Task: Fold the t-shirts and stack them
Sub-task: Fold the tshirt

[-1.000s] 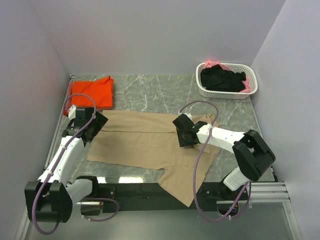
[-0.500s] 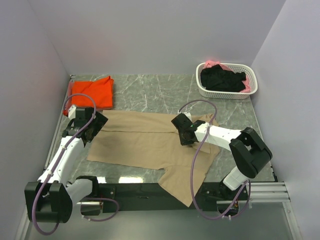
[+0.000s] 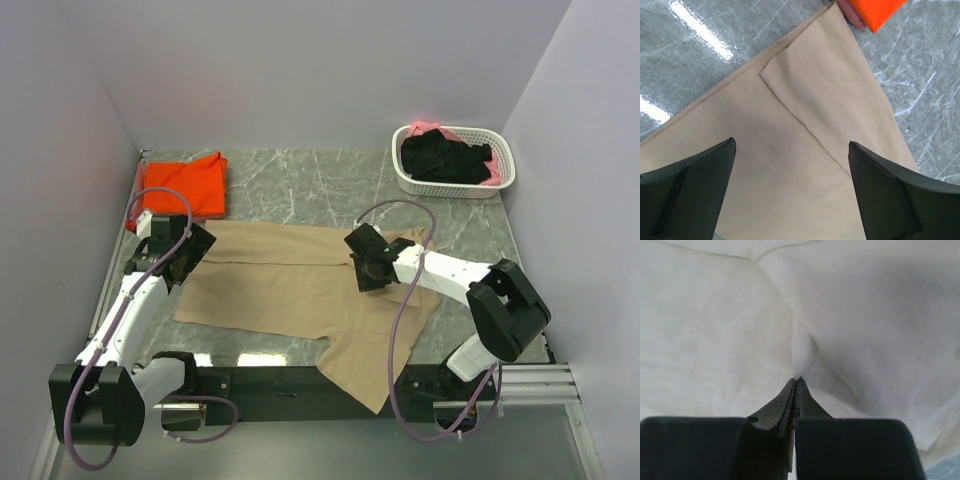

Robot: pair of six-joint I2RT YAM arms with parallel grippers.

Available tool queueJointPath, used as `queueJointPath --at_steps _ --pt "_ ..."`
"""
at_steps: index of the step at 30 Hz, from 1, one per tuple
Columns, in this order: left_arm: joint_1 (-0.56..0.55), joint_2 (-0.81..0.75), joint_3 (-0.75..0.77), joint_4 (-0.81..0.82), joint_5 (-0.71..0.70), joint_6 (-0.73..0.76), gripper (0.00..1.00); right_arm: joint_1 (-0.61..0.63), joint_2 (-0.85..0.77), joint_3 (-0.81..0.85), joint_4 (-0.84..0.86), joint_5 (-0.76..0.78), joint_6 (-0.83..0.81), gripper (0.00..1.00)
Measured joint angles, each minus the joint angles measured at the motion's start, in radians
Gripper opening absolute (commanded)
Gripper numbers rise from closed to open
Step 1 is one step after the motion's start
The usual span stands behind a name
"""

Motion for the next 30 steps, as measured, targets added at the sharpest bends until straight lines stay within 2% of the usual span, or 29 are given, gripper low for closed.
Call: queueJointPath --at_steps 9,16,19,20,23,25,26,30 --pt "0.000 0.000 0.000 0.000 0.000 0.000 0.99 0.003 -0.010 0.066 -0.065 -0.129 0.019 0.00" --pt "0.000 0.000 0.000 0.000 0.000 0.000 0.99 0.005 0.013 0.114 -0.109 -0.173 0.048 0.01" --pt "0.000 0.001 0.000 0.000 0.001 0.000 0.99 0.005 0.039 0.119 -0.110 -0.191 0.061 0.12" --pt "0.000 0.001 0.000 0.000 0.001 0.000 0.99 0.005 0.047 0.120 -0.111 -0.192 0.062 0.21" --pt "0.000 0.002 0.000 0.000 0.004 0.001 0.99 0.005 0.066 0.120 -0.120 -0.192 0.072 0.37" --pt "0.000 0.003 0.000 0.000 0.010 0.003 0.99 0.006 0.062 0.122 -0.128 -0.175 0.075 0.44" --pt "0.000 0.003 0.000 0.001 0.014 0.004 0.99 0.005 0.055 0.122 -0.131 -0.160 0.080 0.53" --pt "0.000 0.013 0.000 0.013 0.028 0.005 0.99 -0.048 -0.019 0.122 -0.132 -0.137 0.099 0.54"
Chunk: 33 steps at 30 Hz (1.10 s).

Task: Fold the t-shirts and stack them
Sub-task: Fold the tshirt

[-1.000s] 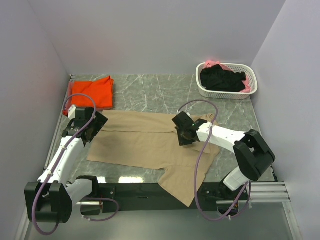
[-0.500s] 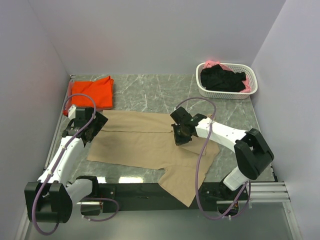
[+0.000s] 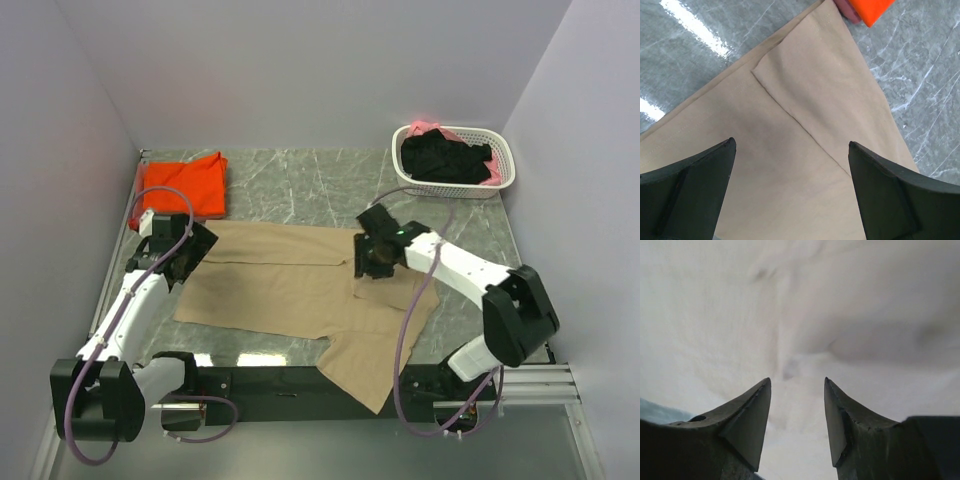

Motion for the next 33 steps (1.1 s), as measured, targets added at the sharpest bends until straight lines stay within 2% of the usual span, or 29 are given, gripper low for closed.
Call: queueJointPath --at_steps 4,7,12,18,25,27,28,29,30,33 --pt "0.000 0.039 0.000 0.043 0.015 0.008 0.99 -0.181 -0.069 -0.014 0.028 -0.004 0.001 0.54" --pt "0.000 0.095 0.001 0.104 0.044 0.019 0.99 -0.307 -0.064 -0.014 0.045 0.010 -0.011 0.53" --pt "-0.007 0.259 0.040 0.191 0.078 0.037 0.99 -0.447 -0.013 -0.006 0.083 0.016 -0.037 0.53" --pt "-0.019 0.456 0.154 0.269 0.102 0.064 0.99 -0.553 0.096 0.030 0.142 0.003 -0.056 0.49" --pt "-0.023 0.574 0.235 0.332 0.104 0.080 0.99 -0.581 0.201 0.111 0.175 0.001 -0.067 0.45" --pt "-0.023 0.599 0.249 0.339 0.104 0.081 0.99 -0.586 0.216 0.126 0.180 0.003 -0.073 0.34" --pt "-0.023 0.613 0.257 0.340 0.104 0.081 0.99 -0.589 0.222 0.128 0.183 0.006 -0.076 0.25" --pt "-0.023 0.630 0.265 0.342 0.103 0.081 0.99 -0.593 0.224 0.128 0.185 0.008 -0.077 0.07" --pt "-0.023 0.650 0.274 0.344 0.103 0.081 0.99 -0.598 0.225 0.128 0.182 0.010 -0.079 0.01" --pt "-0.023 0.706 0.295 0.344 0.090 0.080 0.99 -0.615 0.225 0.128 0.181 0.020 -0.074 0.00"
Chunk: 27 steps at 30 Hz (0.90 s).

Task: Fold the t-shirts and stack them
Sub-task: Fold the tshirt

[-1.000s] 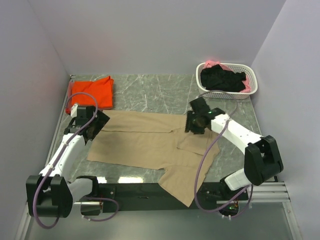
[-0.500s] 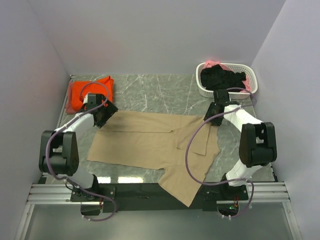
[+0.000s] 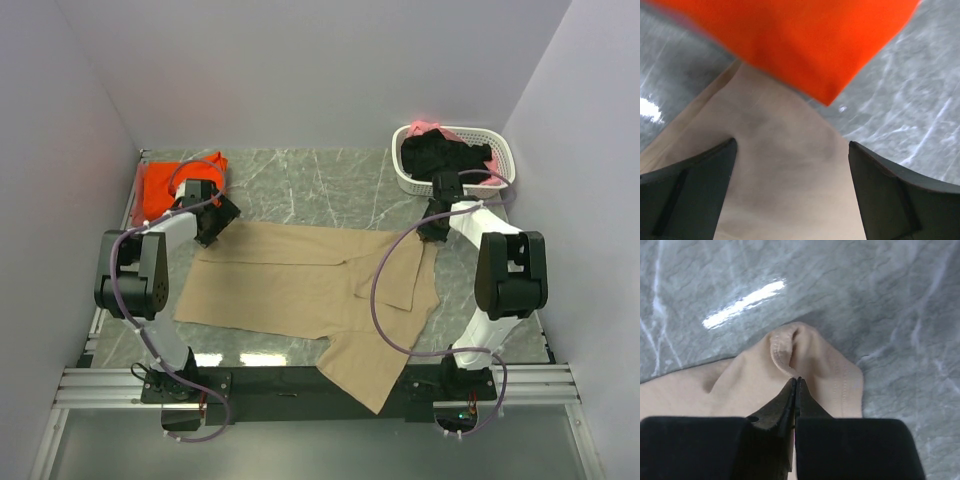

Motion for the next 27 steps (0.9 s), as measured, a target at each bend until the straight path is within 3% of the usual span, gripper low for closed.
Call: queueJointPath --at_steps 14,15,16,17,24,25,27 --pt "-0.005 0.020 0.024 -0.017 -0.084 -0.034 0.99 -0.056 -0.031 -0.092 0.017 0.015 0.037 0.01" --pt "-0.005 0.022 0.026 -0.018 -0.087 -0.037 0.99 -0.057 -0.031 -0.095 0.019 0.013 0.039 0.06" --pt "-0.005 0.023 0.027 -0.019 -0.090 -0.038 0.99 -0.060 -0.030 -0.097 0.021 0.010 0.043 0.24" --pt "-0.005 0.023 0.027 -0.020 -0.090 -0.038 0.99 -0.065 -0.026 -0.096 0.027 0.008 0.047 0.33" --pt "-0.005 0.023 0.028 -0.021 -0.091 -0.038 0.99 -0.085 -0.019 -0.073 0.024 0.013 0.046 0.52" --pt "-0.005 0.023 0.029 -0.021 -0.091 -0.038 0.99 -0.085 -0.030 -0.068 0.018 0.016 0.045 0.68" --pt "-0.005 0.023 0.029 -0.022 -0.091 -0.037 0.99 -0.085 -0.072 -0.065 0.012 0.018 0.042 0.78"
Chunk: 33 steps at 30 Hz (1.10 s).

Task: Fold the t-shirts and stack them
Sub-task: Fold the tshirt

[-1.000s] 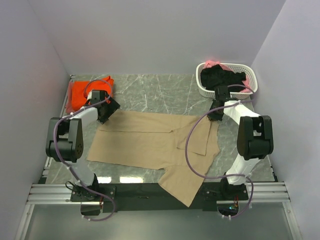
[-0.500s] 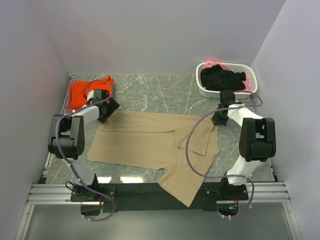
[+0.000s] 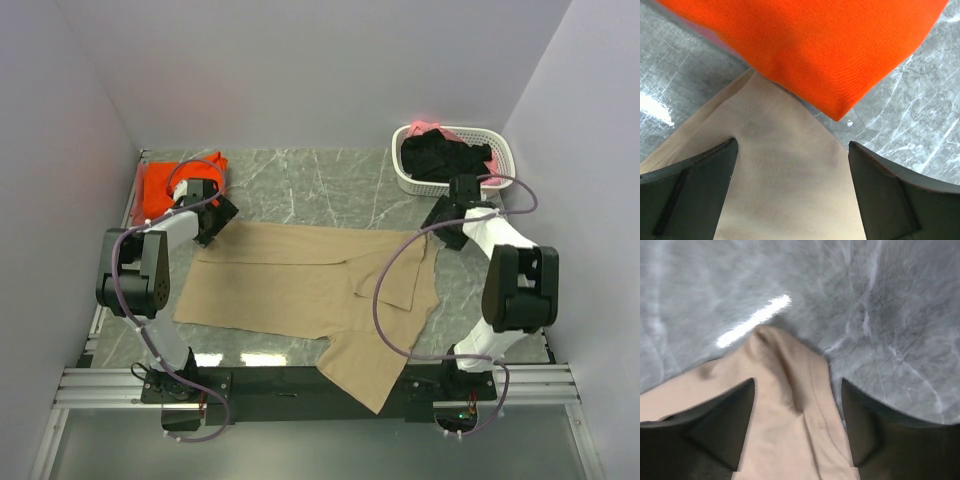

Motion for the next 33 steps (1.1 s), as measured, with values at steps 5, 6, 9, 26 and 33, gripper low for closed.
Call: queueJointPath --at_steps 5,6,9,26,33 --pt "0.000 -0.002 0.000 -0.002 0.000 0.000 0.99 0.011 -0.174 -0.031 0.011 -0.034 -0.007 0.89" --pt "0.000 -0.002 0.000 -0.004 0.000 0.000 0.99 0.018 -0.209 -0.047 0.019 -0.048 -0.007 0.89" --pt "0.002 -0.006 -0.002 -0.008 0.005 0.003 0.99 0.070 -0.262 -0.091 0.026 -0.081 -0.010 0.90" --pt "0.007 -0.034 -0.040 0.005 0.023 0.011 0.99 0.203 0.137 0.070 -0.017 -0.070 0.000 0.82" --pt "0.006 -0.057 -0.066 0.005 0.059 0.004 0.99 0.127 0.219 0.189 -0.100 -0.031 -0.027 0.82"
